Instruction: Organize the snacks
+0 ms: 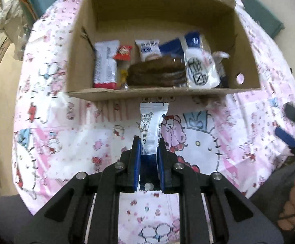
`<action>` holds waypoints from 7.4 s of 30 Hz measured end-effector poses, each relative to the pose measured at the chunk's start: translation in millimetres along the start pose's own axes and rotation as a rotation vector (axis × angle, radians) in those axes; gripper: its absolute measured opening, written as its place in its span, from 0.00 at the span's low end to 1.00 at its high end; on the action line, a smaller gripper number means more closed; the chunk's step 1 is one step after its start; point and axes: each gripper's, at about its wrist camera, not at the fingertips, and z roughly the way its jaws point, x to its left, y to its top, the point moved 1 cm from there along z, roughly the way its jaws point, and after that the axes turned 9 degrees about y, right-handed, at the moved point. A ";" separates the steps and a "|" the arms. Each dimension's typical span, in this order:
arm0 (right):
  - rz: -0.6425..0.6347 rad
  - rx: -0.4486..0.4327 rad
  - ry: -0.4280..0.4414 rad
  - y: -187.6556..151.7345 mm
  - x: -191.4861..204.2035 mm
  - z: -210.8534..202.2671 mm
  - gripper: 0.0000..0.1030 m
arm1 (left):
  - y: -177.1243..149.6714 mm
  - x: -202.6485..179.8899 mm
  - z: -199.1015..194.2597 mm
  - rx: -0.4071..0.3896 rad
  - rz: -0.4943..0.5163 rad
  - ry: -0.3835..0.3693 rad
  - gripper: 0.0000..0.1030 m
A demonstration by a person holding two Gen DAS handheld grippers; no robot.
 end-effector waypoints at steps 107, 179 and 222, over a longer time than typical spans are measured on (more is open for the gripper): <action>-0.619 -0.132 0.108 44.5 119.9 42.8 0.59 | 109.2 25.6 -32.7 -0.254 -0.010 0.019 0.12; -0.519 -0.343 -0.059 -34.1 111.7 -45.7 1.00 | 4.4 42.7 -113.3 -0.509 -0.086 0.078 1.00; -0.554 -0.308 -0.122 -36.1 112.5 -20.4 1.00 | 4.5 44.6 -107.3 -0.491 -0.107 0.061 1.00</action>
